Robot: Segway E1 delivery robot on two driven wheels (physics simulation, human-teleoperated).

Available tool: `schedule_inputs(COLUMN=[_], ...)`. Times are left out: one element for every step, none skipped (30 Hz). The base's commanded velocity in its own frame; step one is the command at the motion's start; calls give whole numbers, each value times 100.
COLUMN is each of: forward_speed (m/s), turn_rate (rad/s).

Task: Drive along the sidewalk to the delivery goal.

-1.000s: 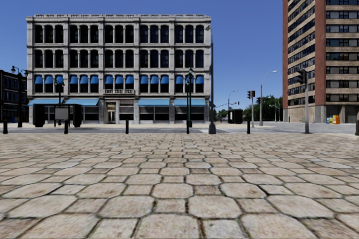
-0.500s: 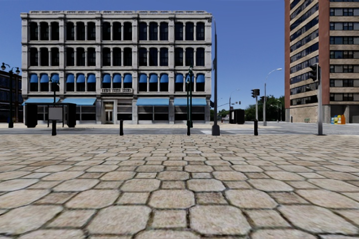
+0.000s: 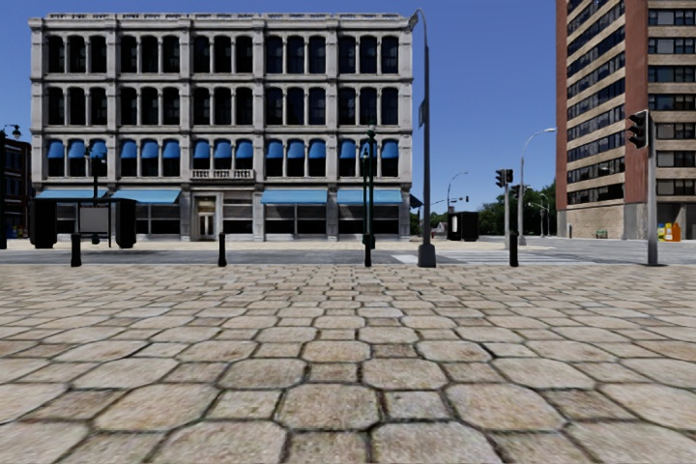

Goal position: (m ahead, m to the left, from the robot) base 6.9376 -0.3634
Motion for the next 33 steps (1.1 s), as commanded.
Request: schedule_inputs(forward_speed=[200, 200, 200, 200, 200, 200, 200, 200, 200, 200, 200, 200, 200, 200, 200, 200, 200, 200, 200, 200, 200, 200, 200, 200, 200, 200, 200, 200, 200, 200, 200, 200, 200], turn_rate=[0, 0, 0, 0, 0, -42, -64, -77, -78, -13, -3, 0, 0, 0, 0, 0, 0, 0, 0, 0, 0, 0, 0, 0, 0, 0, 0, 0, 0, 0, 0, 0, 0])
